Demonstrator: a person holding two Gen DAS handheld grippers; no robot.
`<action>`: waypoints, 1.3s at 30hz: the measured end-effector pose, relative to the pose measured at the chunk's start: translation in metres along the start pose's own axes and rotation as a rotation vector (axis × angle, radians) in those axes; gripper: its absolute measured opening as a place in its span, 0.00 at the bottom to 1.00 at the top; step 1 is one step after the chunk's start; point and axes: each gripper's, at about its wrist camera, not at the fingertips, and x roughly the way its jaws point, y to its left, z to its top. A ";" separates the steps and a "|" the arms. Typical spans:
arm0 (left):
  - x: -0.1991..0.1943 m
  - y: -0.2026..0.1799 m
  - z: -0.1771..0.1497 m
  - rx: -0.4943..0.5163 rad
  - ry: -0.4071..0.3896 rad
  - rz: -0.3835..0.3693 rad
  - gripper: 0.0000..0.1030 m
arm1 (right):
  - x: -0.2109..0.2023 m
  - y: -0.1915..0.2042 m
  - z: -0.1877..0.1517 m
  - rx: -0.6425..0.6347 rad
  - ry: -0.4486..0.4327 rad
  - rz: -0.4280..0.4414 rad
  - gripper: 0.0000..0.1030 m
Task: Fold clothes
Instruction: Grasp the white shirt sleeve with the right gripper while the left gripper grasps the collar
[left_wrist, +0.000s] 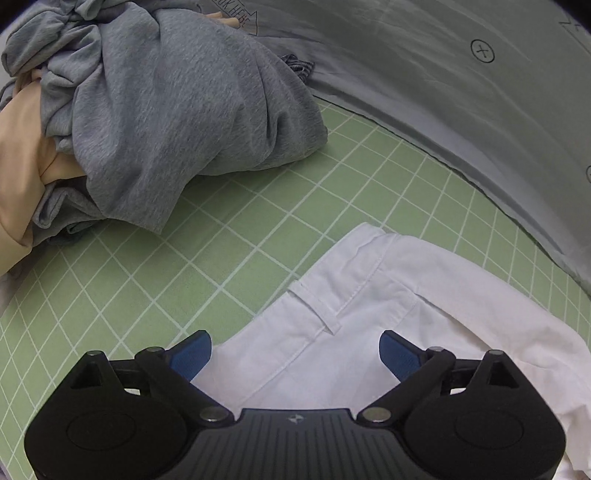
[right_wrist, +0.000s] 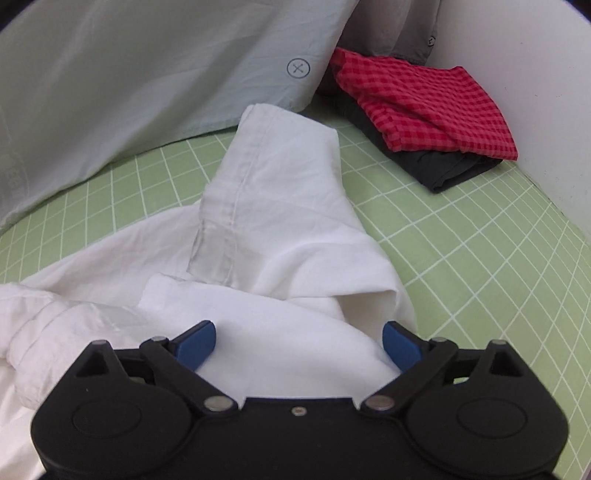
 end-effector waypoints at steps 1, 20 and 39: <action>0.009 -0.002 0.003 0.007 0.015 0.007 0.94 | 0.005 0.001 0.001 0.004 0.008 -0.002 0.97; 0.027 -0.016 0.009 0.054 -0.021 -0.103 0.14 | 0.009 -0.003 0.017 0.047 0.121 0.066 0.62; -0.180 0.088 -0.075 0.023 -0.383 -0.278 0.10 | -0.157 -0.084 -0.057 -0.022 -0.295 0.193 0.10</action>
